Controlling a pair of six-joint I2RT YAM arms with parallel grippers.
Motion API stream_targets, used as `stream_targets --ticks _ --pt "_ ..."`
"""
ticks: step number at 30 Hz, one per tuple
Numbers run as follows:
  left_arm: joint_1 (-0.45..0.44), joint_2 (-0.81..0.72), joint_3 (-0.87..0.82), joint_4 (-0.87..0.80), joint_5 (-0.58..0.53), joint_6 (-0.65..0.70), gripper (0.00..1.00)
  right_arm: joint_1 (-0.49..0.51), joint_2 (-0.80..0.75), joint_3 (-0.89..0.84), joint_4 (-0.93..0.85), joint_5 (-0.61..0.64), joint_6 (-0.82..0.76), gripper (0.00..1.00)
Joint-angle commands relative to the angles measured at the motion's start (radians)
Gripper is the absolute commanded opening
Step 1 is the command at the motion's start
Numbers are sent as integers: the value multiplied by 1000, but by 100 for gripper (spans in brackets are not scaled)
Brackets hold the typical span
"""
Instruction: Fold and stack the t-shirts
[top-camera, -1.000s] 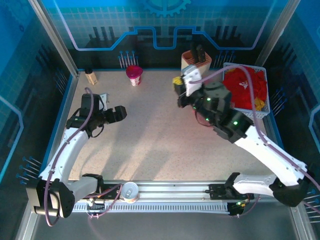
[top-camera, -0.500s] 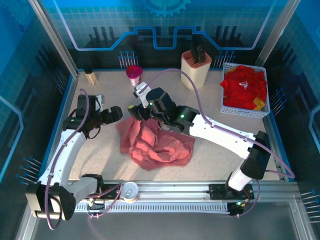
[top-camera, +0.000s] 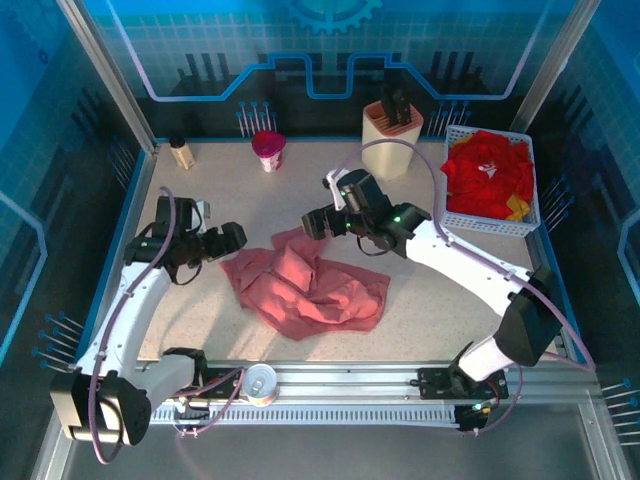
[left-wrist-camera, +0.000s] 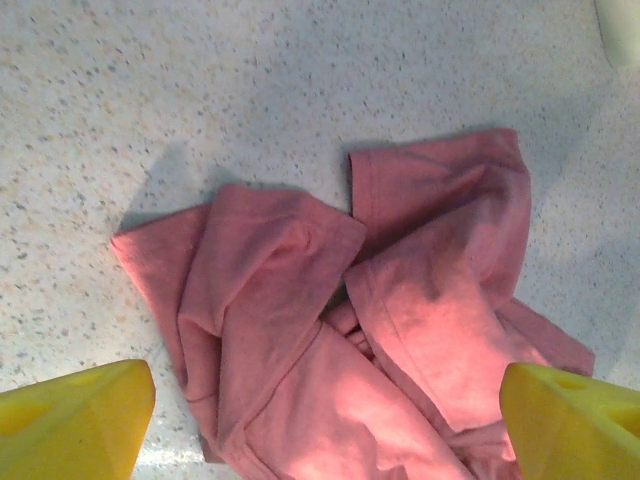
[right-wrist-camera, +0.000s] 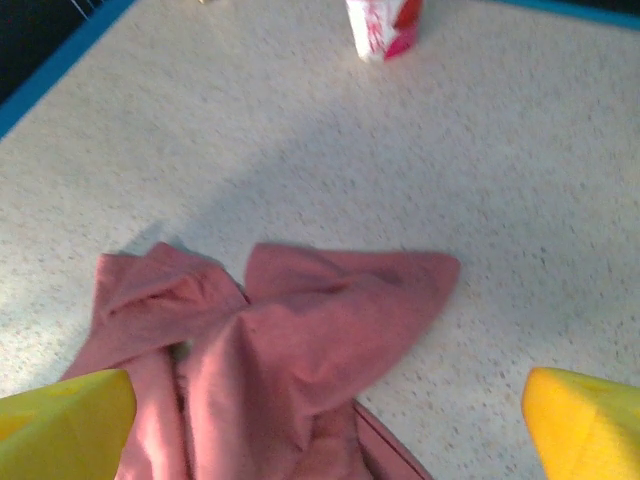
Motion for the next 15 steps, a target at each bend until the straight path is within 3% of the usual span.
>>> stream_targets --ticks 1,6,8,15 --pt "-17 -40 -26 -39 85 -46 90 -62 72 -3 -29 -138 8 100" --pt "-56 -88 -83 -40 104 -107 89 -133 284 105 -31 -259 72 95" --pt "-76 -97 -112 -35 116 -140 84 -132 353 133 -9 -266 103 93" --pt "-225 -129 -255 66 120 -328 75 -138 530 135 128 -352 316 89"
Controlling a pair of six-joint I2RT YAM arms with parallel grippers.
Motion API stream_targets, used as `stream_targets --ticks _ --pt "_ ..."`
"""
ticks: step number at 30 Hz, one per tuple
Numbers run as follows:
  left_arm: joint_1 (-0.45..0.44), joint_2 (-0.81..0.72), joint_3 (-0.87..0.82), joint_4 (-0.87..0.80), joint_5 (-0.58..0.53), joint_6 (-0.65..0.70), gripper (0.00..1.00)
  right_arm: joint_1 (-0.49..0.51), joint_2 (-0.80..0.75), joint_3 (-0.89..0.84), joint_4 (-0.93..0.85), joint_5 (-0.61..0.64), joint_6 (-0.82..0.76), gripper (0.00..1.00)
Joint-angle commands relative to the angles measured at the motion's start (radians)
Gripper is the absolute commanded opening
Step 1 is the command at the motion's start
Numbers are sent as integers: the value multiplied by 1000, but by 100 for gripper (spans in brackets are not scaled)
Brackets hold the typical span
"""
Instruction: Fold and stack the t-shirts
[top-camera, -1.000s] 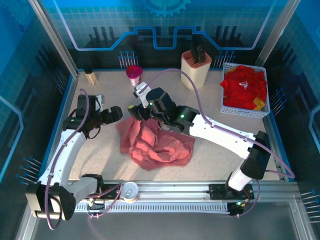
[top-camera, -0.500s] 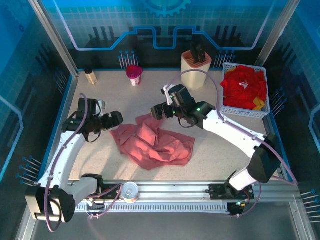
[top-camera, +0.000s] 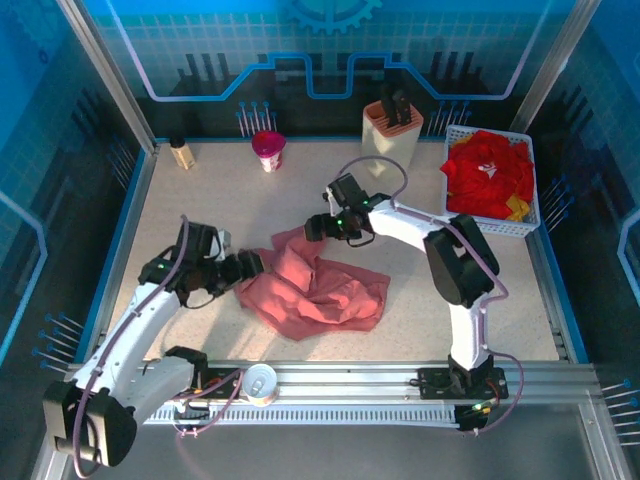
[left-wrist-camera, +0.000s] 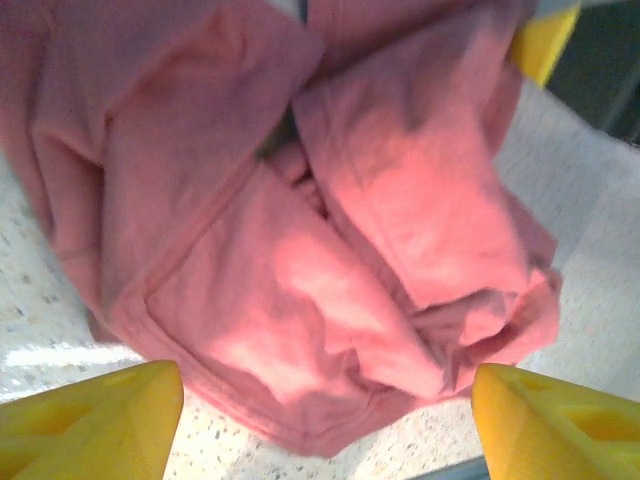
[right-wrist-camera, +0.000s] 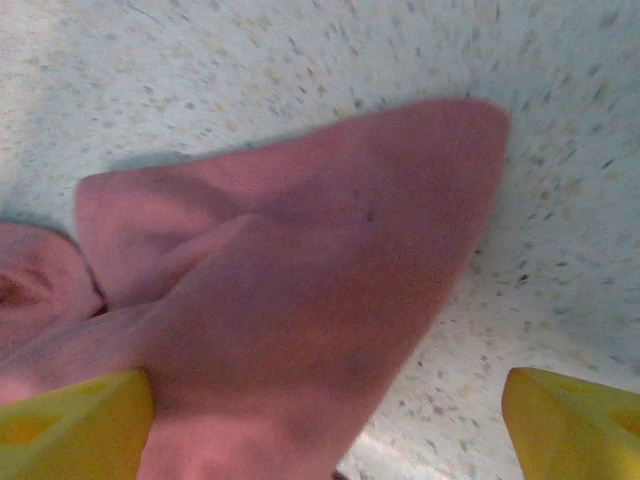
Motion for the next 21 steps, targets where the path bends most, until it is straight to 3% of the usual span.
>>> stream_targets --ticks 1,7,9,18,21 --pt "-59 -27 -61 53 9 -130 75 1 42 17 93 -78 141 89" --pt "-121 -20 -148 115 -20 -186 73 -1 74 -26 227 -125 237 82" --pt "-135 -9 -169 130 -24 -195 72 -6 80 -37 265 -146 256 75" --pt "-223 73 -247 216 -32 -246 67 -58 -27 -187 414 -105 347 0" --pt "-243 96 -258 249 -39 -257 67 -59 -107 -260 447 -11 350 0"
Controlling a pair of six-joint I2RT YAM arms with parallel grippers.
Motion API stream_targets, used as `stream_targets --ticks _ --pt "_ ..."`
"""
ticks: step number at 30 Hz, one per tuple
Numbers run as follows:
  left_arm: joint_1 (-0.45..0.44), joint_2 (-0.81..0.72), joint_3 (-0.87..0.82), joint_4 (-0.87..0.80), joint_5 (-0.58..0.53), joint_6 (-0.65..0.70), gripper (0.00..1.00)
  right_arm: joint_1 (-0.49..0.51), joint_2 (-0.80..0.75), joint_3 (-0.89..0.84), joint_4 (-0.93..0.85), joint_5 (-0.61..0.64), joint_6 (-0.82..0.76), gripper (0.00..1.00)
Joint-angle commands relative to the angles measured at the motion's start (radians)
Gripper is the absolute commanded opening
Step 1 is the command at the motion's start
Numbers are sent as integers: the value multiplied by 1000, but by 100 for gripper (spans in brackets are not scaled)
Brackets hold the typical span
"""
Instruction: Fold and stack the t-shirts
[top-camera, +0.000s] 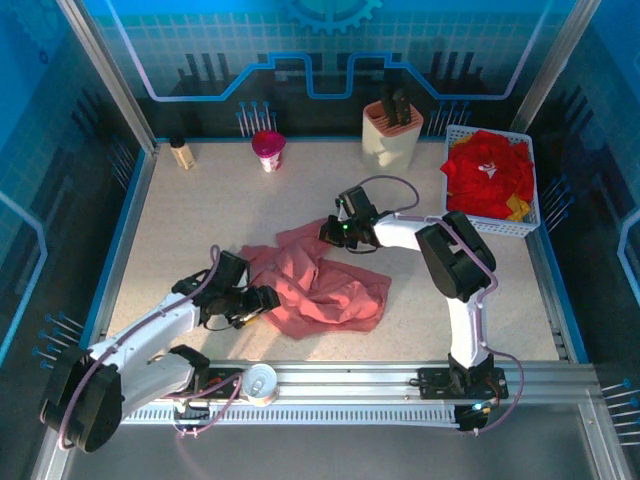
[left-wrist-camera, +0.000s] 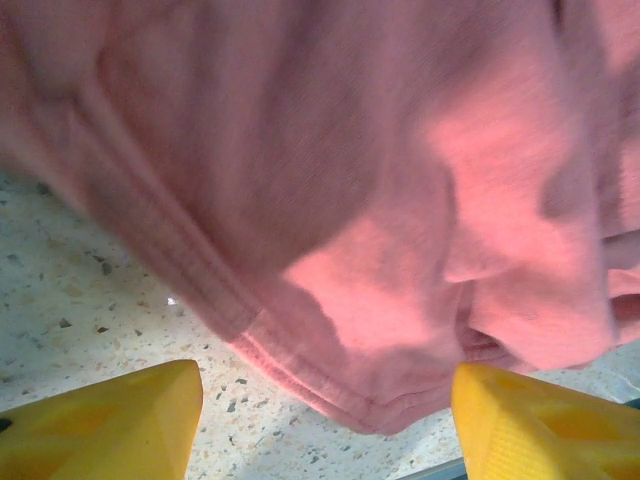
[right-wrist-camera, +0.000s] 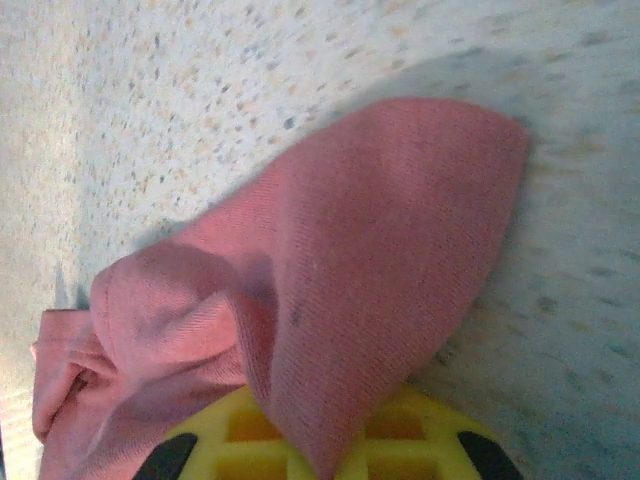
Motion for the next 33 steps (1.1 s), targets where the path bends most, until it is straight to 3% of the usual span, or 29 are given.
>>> stream_targets --ticks 1,6,10,18,23,28,33 --pt "-20 23 -15 64 -14 -31 67 -14 -132 -66 76 113 30 0" --pt "-37 97 0 154 -16 -25 62 -12 -209 -124 90 172 44 0" --pt "-51 195 53 177 -3 -11 48 -12 -260 -181 106 229 55 0" --pt "-62 317 115 187 -29 38 37 -20 -410 -256 27 379 13 0" --pt "-62 358 197 148 -59 91 24 -21 -519 -274 -77 495 -29 0" --pt "-32 379 321 34 -116 199 3 -20 -642 -292 -200 619 -50 0" --pt "23 396 413 -35 -82 260 6 -21 -766 -354 -248 714 -60 0"
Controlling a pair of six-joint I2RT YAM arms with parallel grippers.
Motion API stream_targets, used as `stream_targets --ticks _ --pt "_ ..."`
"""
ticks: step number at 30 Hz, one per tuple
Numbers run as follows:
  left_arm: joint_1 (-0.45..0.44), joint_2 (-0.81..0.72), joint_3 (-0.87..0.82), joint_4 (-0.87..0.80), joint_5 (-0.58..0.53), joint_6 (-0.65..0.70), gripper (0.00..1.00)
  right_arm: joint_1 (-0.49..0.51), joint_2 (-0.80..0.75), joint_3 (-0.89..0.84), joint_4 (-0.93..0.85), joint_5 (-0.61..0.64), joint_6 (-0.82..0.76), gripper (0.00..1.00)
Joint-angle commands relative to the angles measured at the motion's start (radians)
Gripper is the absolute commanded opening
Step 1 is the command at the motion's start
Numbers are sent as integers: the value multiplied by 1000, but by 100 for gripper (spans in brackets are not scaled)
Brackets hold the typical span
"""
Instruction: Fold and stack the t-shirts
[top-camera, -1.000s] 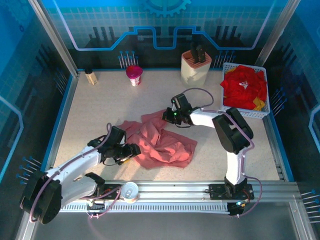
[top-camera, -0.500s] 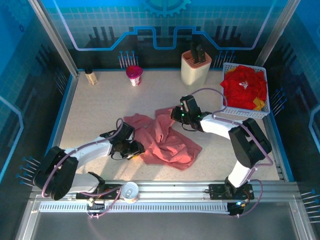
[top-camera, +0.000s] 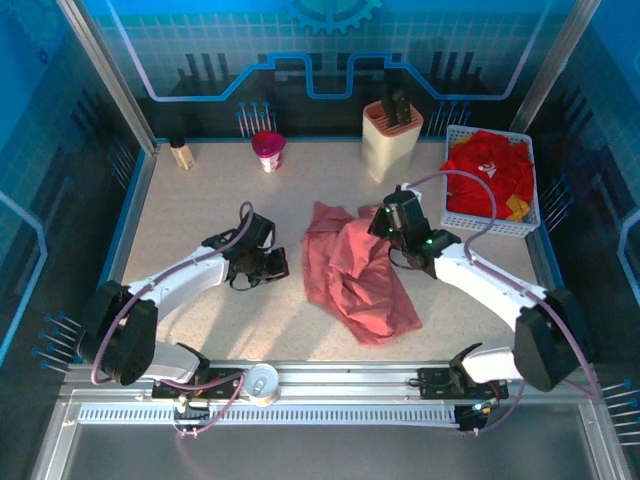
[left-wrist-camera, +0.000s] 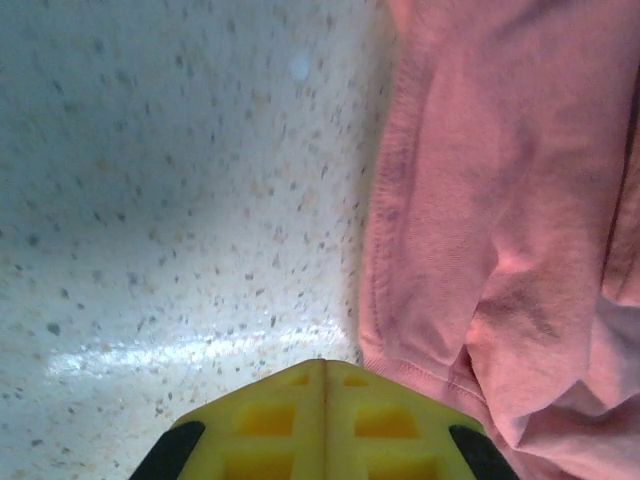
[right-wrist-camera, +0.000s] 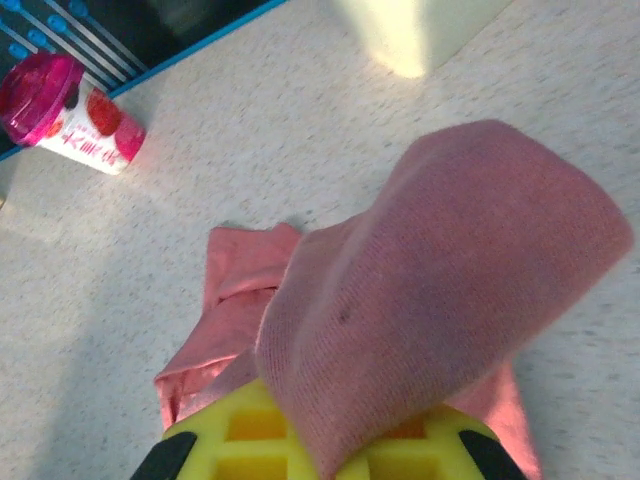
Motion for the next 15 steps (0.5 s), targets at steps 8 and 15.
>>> stream_targets --ticks 8,15 --pt "-46 79 25 -15 129 -9 44 -32 -131 -95 -125 207 16 0" --pt "-169 144 8 123 111 -102 50 -38 -131 -135 -124 190 24 1"
